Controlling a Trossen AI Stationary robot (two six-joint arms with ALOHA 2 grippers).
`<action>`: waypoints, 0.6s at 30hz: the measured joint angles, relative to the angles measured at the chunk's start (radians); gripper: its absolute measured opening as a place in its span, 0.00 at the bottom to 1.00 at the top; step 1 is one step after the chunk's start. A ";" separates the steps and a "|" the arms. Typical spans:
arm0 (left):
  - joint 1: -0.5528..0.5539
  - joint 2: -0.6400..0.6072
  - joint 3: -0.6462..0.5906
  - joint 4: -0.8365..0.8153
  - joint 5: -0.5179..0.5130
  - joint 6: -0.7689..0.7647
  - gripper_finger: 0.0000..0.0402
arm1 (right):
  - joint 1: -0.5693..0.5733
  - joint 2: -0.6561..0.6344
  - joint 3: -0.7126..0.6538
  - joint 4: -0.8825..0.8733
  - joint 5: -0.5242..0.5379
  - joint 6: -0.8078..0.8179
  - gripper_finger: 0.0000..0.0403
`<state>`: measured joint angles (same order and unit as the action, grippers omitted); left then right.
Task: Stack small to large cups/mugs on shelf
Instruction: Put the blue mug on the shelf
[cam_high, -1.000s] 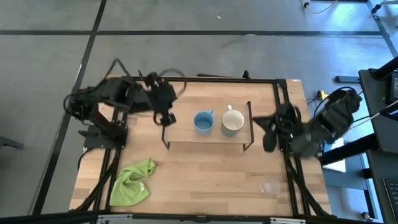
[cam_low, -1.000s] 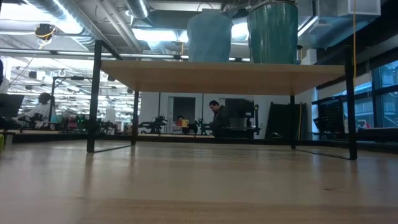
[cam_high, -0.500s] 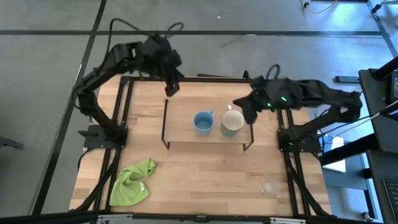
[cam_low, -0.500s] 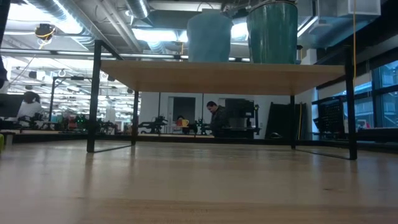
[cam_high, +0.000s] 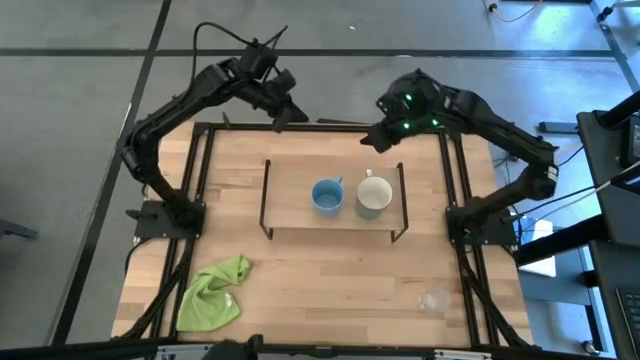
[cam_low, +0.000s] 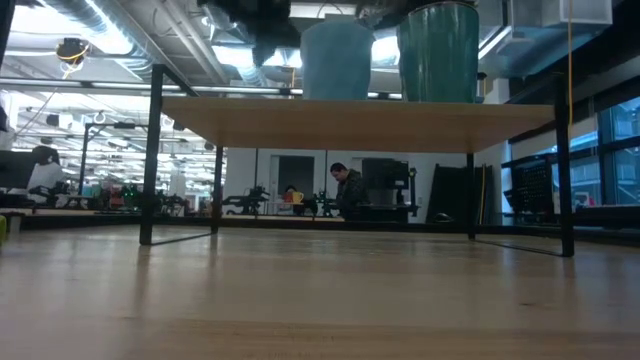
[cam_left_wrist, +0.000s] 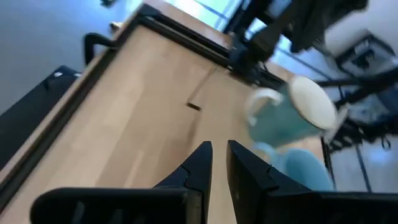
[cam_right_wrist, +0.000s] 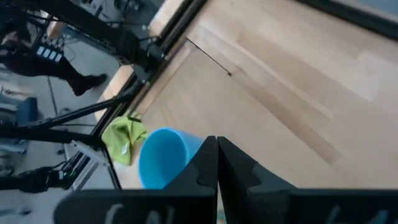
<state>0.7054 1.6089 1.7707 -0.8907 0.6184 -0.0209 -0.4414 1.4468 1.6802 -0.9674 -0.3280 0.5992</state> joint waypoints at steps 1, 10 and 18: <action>0.016 0.000 -0.022 0.017 0.012 -0.013 0.10 | -0.022 0.015 0.000 -0.003 -0.021 -0.005 0.01; 0.086 0.001 -0.189 0.276 0.273 -0.219 0.10 | -0.173 0.132 0.000 -0.096 -0.147 -0.082 0.01; 0.085 0.001 -0.309 0.440 0.312 -0.457 0.10 | -0.210 0.180 0.000 -0.235 -0.248 -0.266 0.01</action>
<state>0.7906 1.6096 1.4613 -0.4503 0.9304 -0.4783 -0.6514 1.6264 1.6798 -1.2025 -0.5763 0.3336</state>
